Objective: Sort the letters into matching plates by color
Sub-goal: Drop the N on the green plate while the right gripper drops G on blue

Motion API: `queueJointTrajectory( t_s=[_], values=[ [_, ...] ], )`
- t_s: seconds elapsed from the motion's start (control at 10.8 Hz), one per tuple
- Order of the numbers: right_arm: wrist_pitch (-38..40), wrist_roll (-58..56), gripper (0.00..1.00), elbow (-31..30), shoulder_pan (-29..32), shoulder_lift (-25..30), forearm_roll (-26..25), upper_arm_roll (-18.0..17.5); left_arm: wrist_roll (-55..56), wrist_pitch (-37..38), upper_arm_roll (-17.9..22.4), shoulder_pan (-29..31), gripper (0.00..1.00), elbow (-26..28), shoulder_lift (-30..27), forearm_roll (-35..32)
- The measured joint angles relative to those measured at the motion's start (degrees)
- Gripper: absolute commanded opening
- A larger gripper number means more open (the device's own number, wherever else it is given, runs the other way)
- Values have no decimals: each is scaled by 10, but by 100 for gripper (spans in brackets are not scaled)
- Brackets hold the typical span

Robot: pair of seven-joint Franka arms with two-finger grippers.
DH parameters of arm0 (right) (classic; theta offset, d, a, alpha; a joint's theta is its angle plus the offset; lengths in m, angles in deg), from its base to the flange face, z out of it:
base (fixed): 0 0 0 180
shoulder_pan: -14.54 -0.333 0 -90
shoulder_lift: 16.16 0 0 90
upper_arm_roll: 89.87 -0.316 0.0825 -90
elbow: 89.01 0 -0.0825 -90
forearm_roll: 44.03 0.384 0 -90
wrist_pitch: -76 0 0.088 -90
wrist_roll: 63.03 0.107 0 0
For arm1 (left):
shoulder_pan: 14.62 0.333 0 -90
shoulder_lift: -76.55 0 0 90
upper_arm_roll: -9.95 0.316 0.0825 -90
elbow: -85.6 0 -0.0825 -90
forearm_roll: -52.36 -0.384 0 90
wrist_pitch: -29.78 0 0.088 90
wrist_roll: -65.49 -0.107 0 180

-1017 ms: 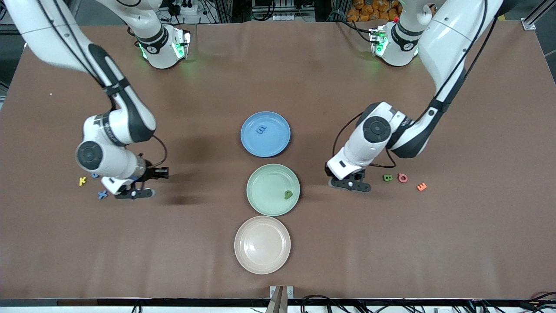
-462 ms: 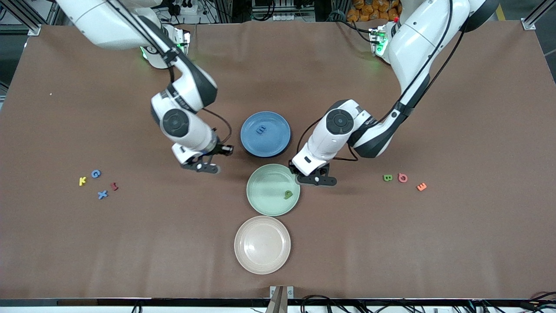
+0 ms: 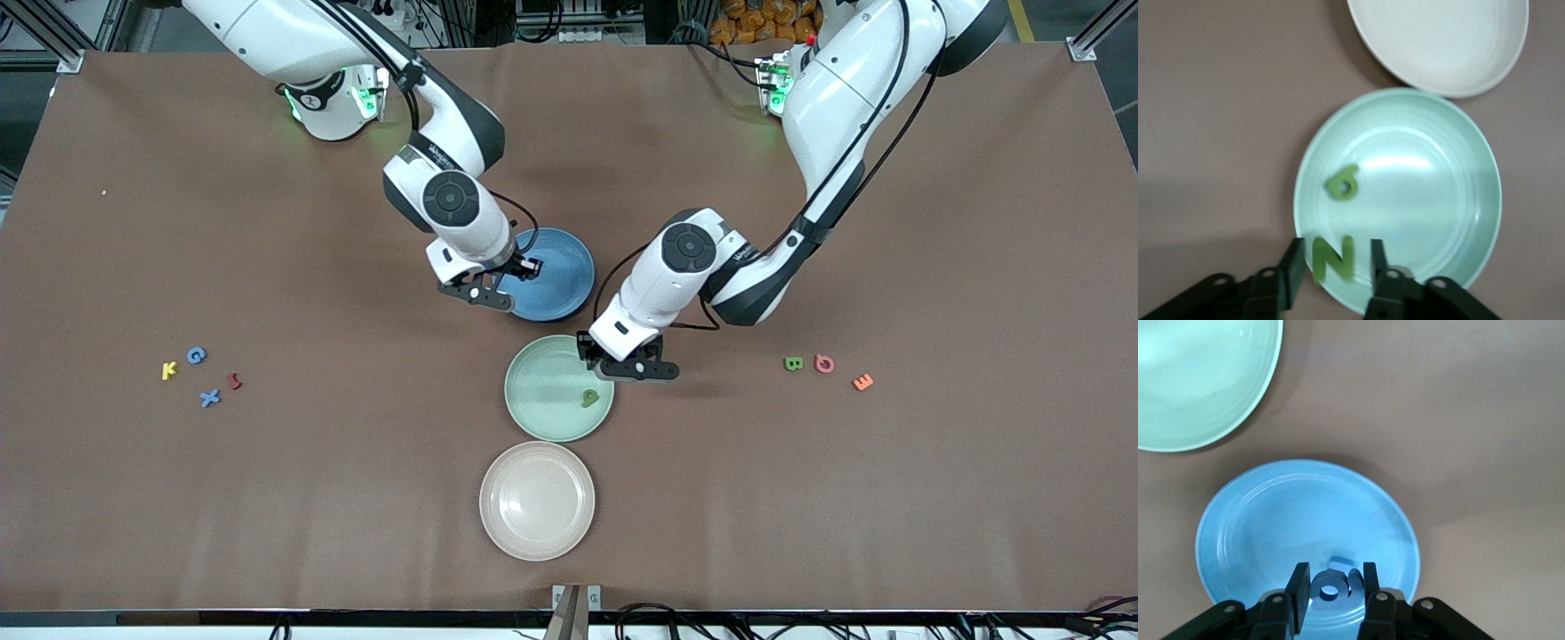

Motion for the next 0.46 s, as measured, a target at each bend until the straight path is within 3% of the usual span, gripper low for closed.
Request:
queueJointTrajectory(
  t_s=[0.09,0.18,0.28,0.46],
  values=[
    [-17,26,30,-3,-7,-10,-16,-1,0,-7,10,2,100,-4,0,0],
    [-28,54,49,-5,-13,-24,-40,-1,0,-7,16,8,100,-7,0,0],
    [-36,75,75,-5,-16,-38,-62,-1,0,-3,20,14,100,-7,0,-2],
    [-45,89,84,-4,-16,-53,-74,0,-20,57,37,17,100,-9,0,-33]
  ],
)
